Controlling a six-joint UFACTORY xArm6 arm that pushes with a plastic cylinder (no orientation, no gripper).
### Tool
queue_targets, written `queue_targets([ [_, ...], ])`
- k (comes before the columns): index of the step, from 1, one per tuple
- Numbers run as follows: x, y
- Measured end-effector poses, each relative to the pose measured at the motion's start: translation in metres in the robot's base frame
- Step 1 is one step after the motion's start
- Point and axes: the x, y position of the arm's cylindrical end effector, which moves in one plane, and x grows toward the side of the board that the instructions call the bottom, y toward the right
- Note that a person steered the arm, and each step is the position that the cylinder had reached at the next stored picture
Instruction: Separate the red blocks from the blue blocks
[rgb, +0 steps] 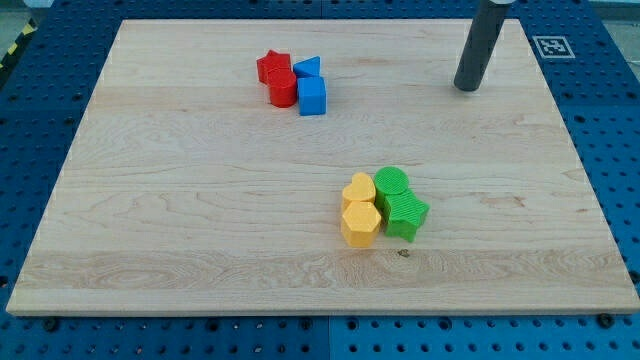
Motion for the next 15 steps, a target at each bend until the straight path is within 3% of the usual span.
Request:
queue_targets([
  [10, 0.019, 0.008],
  [12, -0.006, -0.057],
  [14, -0.052, -0.175],
  [15, -0.052, -0.211],
])
